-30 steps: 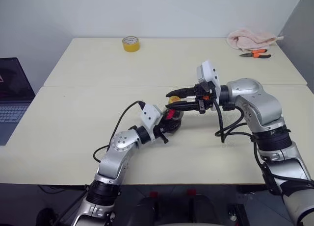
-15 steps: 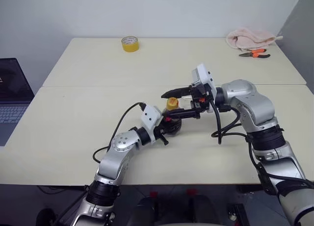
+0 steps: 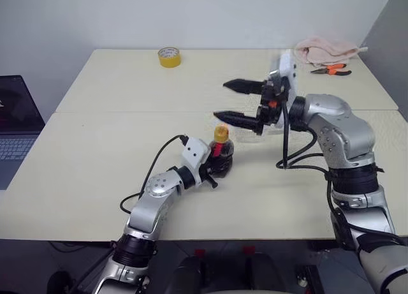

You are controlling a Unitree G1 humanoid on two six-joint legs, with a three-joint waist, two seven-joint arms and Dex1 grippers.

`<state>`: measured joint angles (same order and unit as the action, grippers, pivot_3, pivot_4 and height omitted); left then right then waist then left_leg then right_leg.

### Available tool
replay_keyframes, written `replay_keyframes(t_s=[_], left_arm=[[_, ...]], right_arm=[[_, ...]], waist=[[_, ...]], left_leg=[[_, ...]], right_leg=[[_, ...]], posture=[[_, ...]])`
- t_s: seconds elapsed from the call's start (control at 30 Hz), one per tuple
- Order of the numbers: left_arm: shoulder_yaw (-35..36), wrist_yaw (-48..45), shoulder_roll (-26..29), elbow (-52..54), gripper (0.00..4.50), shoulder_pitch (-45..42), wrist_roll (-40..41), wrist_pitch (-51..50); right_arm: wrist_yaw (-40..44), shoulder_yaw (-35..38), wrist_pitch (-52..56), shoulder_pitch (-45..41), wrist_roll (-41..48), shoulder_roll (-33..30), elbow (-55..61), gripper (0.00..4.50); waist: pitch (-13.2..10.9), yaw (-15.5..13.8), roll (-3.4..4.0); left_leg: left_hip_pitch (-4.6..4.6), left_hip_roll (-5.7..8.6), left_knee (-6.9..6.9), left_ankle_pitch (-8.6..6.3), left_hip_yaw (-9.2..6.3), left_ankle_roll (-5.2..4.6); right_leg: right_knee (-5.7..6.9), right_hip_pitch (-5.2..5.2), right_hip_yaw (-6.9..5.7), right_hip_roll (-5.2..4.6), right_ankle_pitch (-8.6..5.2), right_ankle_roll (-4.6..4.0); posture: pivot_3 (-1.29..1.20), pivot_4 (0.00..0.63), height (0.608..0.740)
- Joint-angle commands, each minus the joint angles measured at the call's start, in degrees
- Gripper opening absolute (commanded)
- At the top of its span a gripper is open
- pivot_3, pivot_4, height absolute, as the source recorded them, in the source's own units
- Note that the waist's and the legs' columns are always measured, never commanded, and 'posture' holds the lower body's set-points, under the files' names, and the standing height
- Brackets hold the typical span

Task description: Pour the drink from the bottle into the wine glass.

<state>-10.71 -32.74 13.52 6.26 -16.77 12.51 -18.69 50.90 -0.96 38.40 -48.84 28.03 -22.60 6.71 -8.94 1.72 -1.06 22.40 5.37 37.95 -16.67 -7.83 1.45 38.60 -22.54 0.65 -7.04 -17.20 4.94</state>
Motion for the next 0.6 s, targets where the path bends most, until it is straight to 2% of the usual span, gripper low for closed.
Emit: replay_keyframes(t_s=[0.03,0.1,0.2,0.3,0.43,0.6], left_arm=[[1.79,3.88,-1.92,-0.18,0.86,-2.25,-1.66,3.37],[1.94,5.39,-2.86,-0.86,0.86,-2.78,-2.46,4.26],[2.08,6.54,-3.73,-1.41,0.86,-3.08,-3.02,4.74],[1.7,7.28,-4.38,-1.73,0.84,-3.1,-3.6,5.06],[1.19,7.51,-5.04,-1.68,0.81,-2.94,-4.01,5.19],[1.42,7.53,-5.34,-1.89,0.81,-3.06,-4.28,5.29]], right_arm=[[-10.71,-1.05,8.53,0.89,1.99,3.91,11.54,4.5],[-17.87,-2.35,14.19,1.69,1.05,6.89,15.83,4.5],[-23.95,-2.55,18.68,1.52,0.1,9.54,18.38,4.5],[-29.53,-4.15,21.59,0.73,-2.52,11.26,17.54,4.5],[-33.87,-4.89,22.63,-0.52,-4.6,13.16,15.25,4.5],[-34.9,-5.8,22.92,-0.96,-4.99,14.37,14.66,4.5]], waist=[[0.0,0.11,0.0],[0.01,0.16,0.0],[0.01,0.14,0.0],[0.01,0.12,0.0],[0.02,0.21,0.01],[0.02,0.32,0.01]], left_leg=[[0.01,-0.01,-0.02,0.0,0.01,0.0],[0.1,-0.02,0.0,0.0,0.04,0.01],[0.51,0.02,0.17,0.01,0.08,0.02],[0.52,0.06,0.19,0.01,0.1,0.01],[0.52,0.05,0.18,0.01,0.11,0.01],[0.51,0.04,0.15,0.01,0.12,0.01]], right_leg=[[0.02,-0.03,0.01,0.0,0.0,0.0],[0.14,-0.18,0.07,0.0,0.0,0.0],[0.37,-0.67,0.13,-0.01,0.0,-0.01],[0.37,-0.68,0.13,-0.03,0.01,-0.01],[0.38,-0.7,0.14,-0.02,0.01,-0.01],[0.39,-0.71,0.14,0.0,0.01,-0.01]], posture=[[0.0,0.15,0.74],[0.0,0.15,0.74],[0.0,0.15,0.74],[0.0,0.15,0.74],[0.0,0.15,0.74],[0.0,0.15,0.74]])
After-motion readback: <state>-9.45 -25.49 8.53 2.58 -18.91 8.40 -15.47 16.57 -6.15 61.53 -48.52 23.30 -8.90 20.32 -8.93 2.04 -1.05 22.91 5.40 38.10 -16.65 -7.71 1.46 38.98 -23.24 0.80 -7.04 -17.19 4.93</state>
